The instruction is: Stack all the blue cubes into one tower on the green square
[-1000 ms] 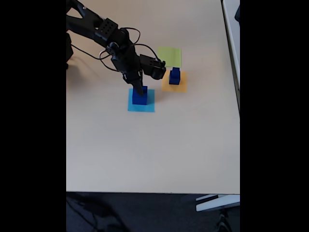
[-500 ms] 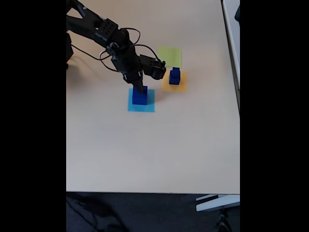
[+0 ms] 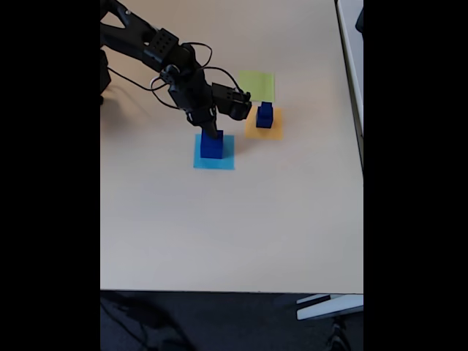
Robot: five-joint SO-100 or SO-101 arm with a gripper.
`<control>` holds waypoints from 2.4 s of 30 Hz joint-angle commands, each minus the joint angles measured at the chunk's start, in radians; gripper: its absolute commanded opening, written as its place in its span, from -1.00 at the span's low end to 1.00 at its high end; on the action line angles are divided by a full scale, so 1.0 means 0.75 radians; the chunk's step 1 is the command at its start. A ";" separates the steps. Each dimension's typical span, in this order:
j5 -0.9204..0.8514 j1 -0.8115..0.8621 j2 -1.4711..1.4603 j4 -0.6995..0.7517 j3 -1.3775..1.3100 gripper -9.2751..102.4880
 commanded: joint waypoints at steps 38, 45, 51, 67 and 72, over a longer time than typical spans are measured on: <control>0.393 -0.286 -0.098 -0.041 -0.530 -0.78; 0.403 -0.323 -0.292 -0.043 -0.765 -0.78; 0.423 -0.340 -0.362 -0.051 -0.857 -0.78; 0.497 -0.378 -0.481 -0.084 -0.906 -0.78; 0.513 -0.389 -0.495 -0.088 -0.904 -0.78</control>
